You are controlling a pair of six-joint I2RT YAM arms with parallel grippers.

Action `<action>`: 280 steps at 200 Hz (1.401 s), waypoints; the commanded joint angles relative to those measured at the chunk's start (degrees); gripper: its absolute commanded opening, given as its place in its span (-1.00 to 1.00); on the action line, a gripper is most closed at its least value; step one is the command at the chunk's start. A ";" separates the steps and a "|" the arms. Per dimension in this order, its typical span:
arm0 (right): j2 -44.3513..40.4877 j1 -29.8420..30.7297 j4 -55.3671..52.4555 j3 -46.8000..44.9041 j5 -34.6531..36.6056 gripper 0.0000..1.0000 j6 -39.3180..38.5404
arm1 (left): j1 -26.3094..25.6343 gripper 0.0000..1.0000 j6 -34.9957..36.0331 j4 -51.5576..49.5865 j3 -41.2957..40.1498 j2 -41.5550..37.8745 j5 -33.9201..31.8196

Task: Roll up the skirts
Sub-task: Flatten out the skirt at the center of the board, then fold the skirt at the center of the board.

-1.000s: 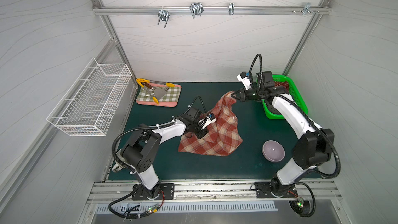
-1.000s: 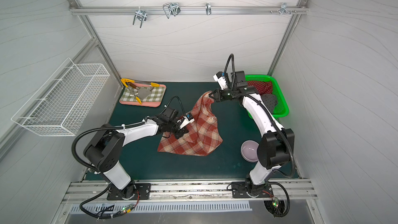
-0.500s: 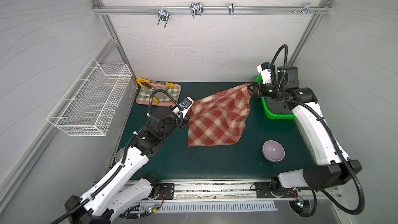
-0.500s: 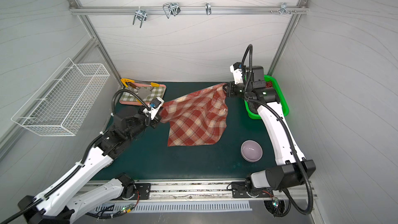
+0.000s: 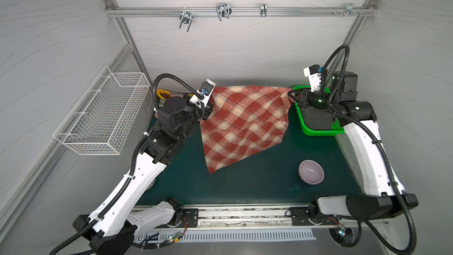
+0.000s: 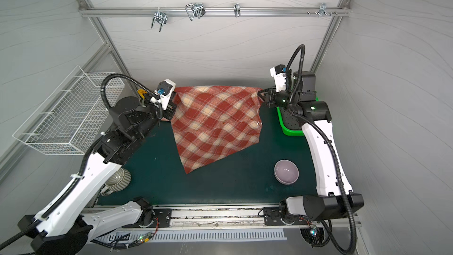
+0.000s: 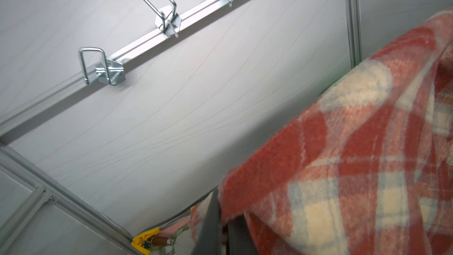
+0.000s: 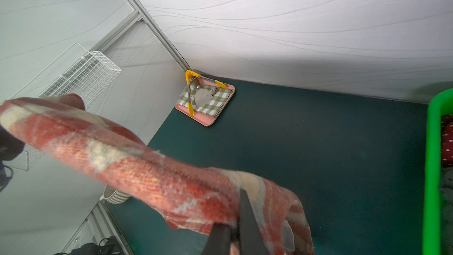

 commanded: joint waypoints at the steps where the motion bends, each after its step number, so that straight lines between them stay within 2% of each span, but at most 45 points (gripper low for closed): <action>1: 5.10 -1.37 14.06 3.07 -8.65 -1.00 1.58 | 2.99 -1.00 -0.88 6.93 4.66 3.92 1.27; 23: 12.75 -1.74 15.19 11.86 -13.23 -1.00 -1.21 | 5.93 -1.00 -0.52 6.58 12.52 10.22 4.17; 48: 18.91 -2.23 11.13 23.70 -15.85 -1.00 -5.27 | 7.67 -1.00 0.28 5.85 20.53 14.52 5.57; 69: 18.23 -2.30 10.83 24.34 -16.96 -1.00 -6.26 | 7.68 -1.00 0.93 6.52 20.77 13.99 6.23; 84: 14.99 -2.23 11.75 19.08 -17.34 -1.00 -6.47 | 7.70 -1.00 0.17 6.95 17.52 12.05 5.03; 97: 10.30 -1.75 13.14 9.95 -16.29 -1.00 -7.06 | 7.63 -1.00 -0.84 7.90 11.36 8.76 3.38; 129: -5.11 1.59 25.94 -19.96 -10.23 -1.00 -6.62 | 5.92 -1.00 -6.55 18.72 -14.79 -4.86 -2.40; 143: -11.30 4.68 29.79 -30.92 -5.82 -1.00 -6.10 | 3.73 -1.00 -10.01 19.17 -22.52 -9.27 -8.94; 166: -22.41 12.97 38.44 -51.02 7.71 -1.00 -0.92 | -3.54 -1.00 -18.77 21.76 -36.07 -16.94 -24.82; 177: -28.15 16.95 44.99 -60.95 12.73 -1.00 1.31 | -6.88 -1.00 -21.17 23.26 -41.77 -20.05 -28.26; 189: -32.64 20.81 46.12 -67.45 15.93 -1.00 2.47 | -9.73 -1.00 -21.65 24.37 -45.96 -22.05 -31.78; 213: -37.45 28.89 44.77 -74.12 20.16 -1.00 4.05 | -11.63 -1.00 -23.03 22.99 -47.18 -21.35 -40.86; 227: -37.21 31.44 42.13 -74.18 21.11 -1.00 3.66 | -11.57 -1.00 -21.73 24.00 -46.55 -19.60 -41.50; 245: -35.63 31.31 39.64 -72.45 22.22 -1.00 1.63 | -10.34 -1.00 -19.12 26.67 -45.22 -15.65 -41.16; 280: -23.70 26.02 35.83 -63.25 18.53 -1.00 1.05 | -2.30 -1.00 -25.97 24.29 -41.53 -6.66 -33.86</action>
